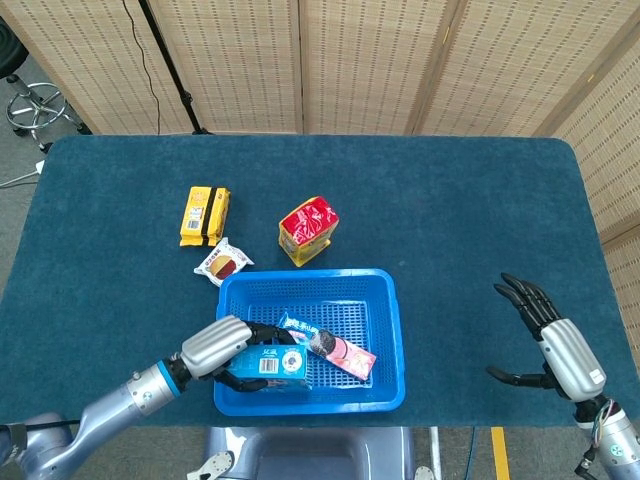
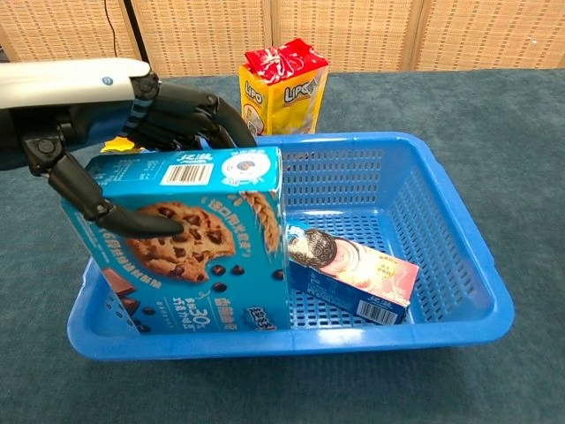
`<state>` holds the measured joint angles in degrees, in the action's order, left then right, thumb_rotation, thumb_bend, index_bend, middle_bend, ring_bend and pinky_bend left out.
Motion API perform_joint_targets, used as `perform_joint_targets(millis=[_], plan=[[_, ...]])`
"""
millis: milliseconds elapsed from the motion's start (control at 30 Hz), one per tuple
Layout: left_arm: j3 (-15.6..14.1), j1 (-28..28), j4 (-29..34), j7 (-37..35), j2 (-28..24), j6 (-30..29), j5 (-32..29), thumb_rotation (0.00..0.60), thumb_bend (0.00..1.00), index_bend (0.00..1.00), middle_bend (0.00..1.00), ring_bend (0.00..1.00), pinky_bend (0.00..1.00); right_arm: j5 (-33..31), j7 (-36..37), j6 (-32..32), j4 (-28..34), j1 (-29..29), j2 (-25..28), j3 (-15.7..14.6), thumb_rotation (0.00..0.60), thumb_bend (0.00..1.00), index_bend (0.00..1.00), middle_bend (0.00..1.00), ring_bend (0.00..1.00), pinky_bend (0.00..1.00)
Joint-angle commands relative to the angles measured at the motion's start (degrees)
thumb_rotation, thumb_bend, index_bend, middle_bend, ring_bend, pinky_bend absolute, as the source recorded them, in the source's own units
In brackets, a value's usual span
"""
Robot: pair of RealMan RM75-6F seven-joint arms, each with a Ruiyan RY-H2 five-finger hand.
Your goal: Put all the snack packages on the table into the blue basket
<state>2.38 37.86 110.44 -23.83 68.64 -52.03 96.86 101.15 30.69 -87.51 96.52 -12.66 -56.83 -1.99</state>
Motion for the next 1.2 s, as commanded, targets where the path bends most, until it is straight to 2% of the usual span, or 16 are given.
perform_joint_targets(millis=[33,100,167,200,300,467,633,800,967,1200], plan=[[-1.09,0.43,0.33,2.15,-0.37,1.27,-0.48,0.6,0.3,0.49,0.4,0.38,0.59,0.01,0.03,0.06,0.02,-0.02,0.03,-0.01,0.6,0.0,0.0,0.0,0.0,0.06],[-2.15,1.29,1.21,3.59,-1.87,3.81,-1.08,0.6,0.09,0.13,0.09,0.09,0.26,-0.03,0.09,0.16,0.02,-0.07,0.05,0.02,0.6,0.0,0.0,0.0,0.0,0.06],[-2.02,1.01,2.14,6.62,-3.39,2.94,-1.22,0.6,0.01,0.0,0.0,0.0,0.05,-0.05,0.47,0.31,0.05,-0.27,0.13,0.13,0.6,0.0,0.0,0.0,0.0,0.06],[-1.74,0.33,2.66,8.06,-3.48,1.31,-1.48,0.6,0.0,0.0,0.0,0.0,0.0,-0.07,0.55,0.32,0.04,-0.31,0.18,0.18,0.6,0.0,0.0,0.0,0.0,0.06],[-1.32,-1.74,4.05,8.34,-4.19,-4.53,0.13,0.6,0.0,0.0,0.0,0.0,0.0,-0.26,0.68,0.42,-0.17,-0.35,0.22,0.26,0.6,0.0,0.0,0.0,0.0,0.06],[-0.2,-3.29,4.07,3.94,-7.3,-11.46,2.32,0.6,0.0,0.0,0.0,0.0,0.0,-0.13,0.74,0.58,-0.18,-0.43,0.17,0.21,0.6,0.0,0.0,0.0,0.0,0.06],[2.16,-4.19,0.1,2.6,-10.08,-15.08,-0.47,0.6,0.0,0.0,0.0,0.0,0.0,-0.16,0.56,0.54,-0.21,-0.37,0.11,0.23,0.6,0.0,0.0,0.0,0.0,0.06],[3.02,-4.05,-7.56,3.37,-10.02,-13.45,-5.18,0.6,0.0,0.0,0.0,0.0,0.0,-0.41,0.19,0.68,-0.16,-0.39,0.01,0.35,0.6,0.0,0.0,0.0,0.0,0.06],[4.13,-2.23,-19.16,4.94,-5.74,-8.04,-11.92,0.6,0.0,0.0,0.0,0.0,0.0,-0.38,-1.19,0.99,0.26,-0.37,-0.2,0.32,0.6,0.0,0.0,0.0,0.0,0.06],[6.43,1.8,-28.26,8.85,-0.21,-0.93,-18.89,0.6,0.0,0.0,0.0,0.0,0.0,-1.13,-2.14,2.35,0.37,-0.79,-0.65,0.45,0.6,0.0,0.0,0.0,0.0,0.06]])
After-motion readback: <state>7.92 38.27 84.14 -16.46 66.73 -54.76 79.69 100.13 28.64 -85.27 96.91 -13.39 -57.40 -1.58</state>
